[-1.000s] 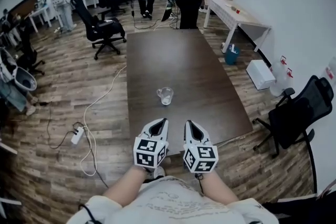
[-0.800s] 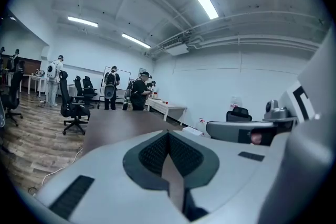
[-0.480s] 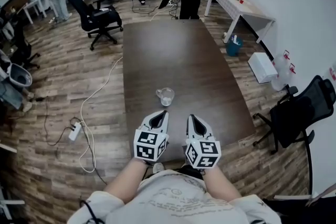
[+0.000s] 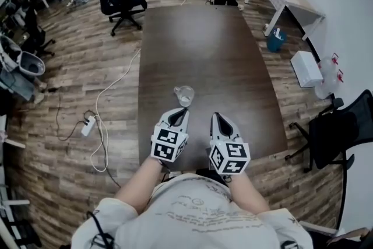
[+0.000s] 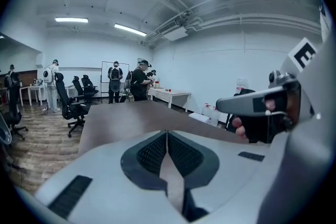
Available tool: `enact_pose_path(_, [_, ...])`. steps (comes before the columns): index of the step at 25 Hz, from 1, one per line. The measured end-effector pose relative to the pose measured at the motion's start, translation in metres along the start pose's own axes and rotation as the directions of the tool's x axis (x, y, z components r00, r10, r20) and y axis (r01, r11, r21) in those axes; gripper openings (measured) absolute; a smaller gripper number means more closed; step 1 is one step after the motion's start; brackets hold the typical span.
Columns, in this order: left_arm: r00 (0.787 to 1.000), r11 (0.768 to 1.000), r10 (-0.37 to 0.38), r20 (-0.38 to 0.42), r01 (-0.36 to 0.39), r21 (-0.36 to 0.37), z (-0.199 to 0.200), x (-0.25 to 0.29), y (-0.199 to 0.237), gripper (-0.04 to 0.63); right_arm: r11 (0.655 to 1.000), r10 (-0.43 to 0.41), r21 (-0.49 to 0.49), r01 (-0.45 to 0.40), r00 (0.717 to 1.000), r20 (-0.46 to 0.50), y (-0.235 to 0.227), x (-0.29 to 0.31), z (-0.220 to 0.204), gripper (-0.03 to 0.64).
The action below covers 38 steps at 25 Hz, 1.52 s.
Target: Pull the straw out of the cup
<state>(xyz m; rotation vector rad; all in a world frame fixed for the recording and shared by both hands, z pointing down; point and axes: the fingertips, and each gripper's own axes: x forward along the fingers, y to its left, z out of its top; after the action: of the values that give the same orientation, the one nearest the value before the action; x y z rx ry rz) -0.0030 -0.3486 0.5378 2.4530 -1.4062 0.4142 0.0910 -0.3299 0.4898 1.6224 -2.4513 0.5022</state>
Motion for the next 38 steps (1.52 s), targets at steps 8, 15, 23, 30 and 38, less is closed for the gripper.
enact_pose_path(8, [0.989,0.972,0.106,-0.101,-0.081,0.22,-0.026,0.041,0.013,0.003,0.998,0.012,0.062,-0.009,0.998,-0.055,-0.035,0.006,-0.015,0.015])
enact_pose_path(15, [0.973,0.945,0.115,-0.2,-0.045,0.325,-0.059,0.073,0.028,0.066,0.997,-0.011,0.075,0.017,0.997,-0.081,-0.052,0.006,-0.026,0.015])
enact_pose_path(23, [0.954,0.931,0.152,-0.257,-0.051,0.362,-0.078,0.1,0.042,0.075,0.994,-0.07,0.082,0.078,0.993,-0.093,-0.07,-0.003,-0.031,0.015])
enact_pose_path(30, [0.942,0.932,0.168,-0.291,-0.055,0.359,-0.082,0.12,0.044,0.075,0.99,-0.097,0.089,0.107,0.989,-0.108,-0.089,-0.005,-0.035,0.015])
enact_pose_path(38, [0.936,0.924,0.176,-0.305,-0.05,0.38,-0.085,0.126,0.048,0.075,0.988,-0.108,0.101,0.12,0.988,-0.112,-0.094,-0.004,-0.037,0.015])
